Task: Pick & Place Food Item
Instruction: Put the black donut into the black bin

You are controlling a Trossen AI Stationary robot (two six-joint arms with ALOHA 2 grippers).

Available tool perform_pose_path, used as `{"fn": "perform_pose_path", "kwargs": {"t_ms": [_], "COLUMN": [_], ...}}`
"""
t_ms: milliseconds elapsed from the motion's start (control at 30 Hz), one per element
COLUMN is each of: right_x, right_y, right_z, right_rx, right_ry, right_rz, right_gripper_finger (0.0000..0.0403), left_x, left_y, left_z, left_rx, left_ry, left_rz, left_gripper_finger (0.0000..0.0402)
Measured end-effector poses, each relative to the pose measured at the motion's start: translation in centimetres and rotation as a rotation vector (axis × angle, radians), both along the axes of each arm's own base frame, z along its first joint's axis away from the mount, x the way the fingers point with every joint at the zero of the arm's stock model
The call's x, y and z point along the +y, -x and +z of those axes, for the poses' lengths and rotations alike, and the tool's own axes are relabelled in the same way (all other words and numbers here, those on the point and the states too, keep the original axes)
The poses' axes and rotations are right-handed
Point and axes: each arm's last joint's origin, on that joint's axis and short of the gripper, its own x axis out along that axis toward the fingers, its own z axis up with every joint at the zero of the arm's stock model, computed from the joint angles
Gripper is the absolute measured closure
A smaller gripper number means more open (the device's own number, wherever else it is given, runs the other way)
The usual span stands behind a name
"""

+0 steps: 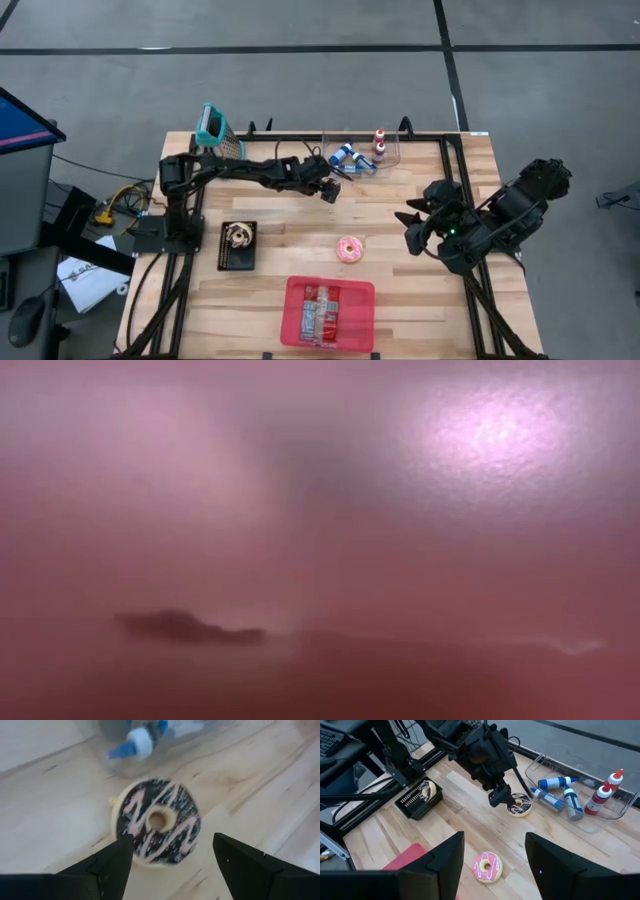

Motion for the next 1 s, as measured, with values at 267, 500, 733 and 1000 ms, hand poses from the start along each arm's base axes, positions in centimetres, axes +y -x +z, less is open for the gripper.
{"fn": "perform_pose_path", "kwargs": {"t_ms": [267, 500, 733, 1000], "right_x": [0.5, 0.5, 0.4, 0.5], "right_y": [0.1, 0.1, 0.0, -0.2], "right_z": [-0.2, -0.2, -0.2, -0.4], "right_rx": [0.005, -0.012, -0.014, -0.012], "right_ry": [-0.051, -0.087, -0.085, -0.088], "right_rz": [-0.003, -0.030, -0.035, -0.043], "right_gripper_finger": [0.0201, 0.0201, 0.0201, 0.0201], "left_x": [-0.7, -1.9, -0.1, 1.1], "left_y": [0.7, 2.9, 1.2, -0.6], "left_z": [3.1, 8.6, 2.3, -3.1], "left_rx": [-0.069, -0.181, -0.075, -0.054], "left_ry": [0.037, -0.088, -0.064, -0.011], "left_rz": [-0.113, -0.074, -0.031, -0.046], "left_gripper_finger": [0.0132, 0.0132, 0.0132, 0.0132]}}
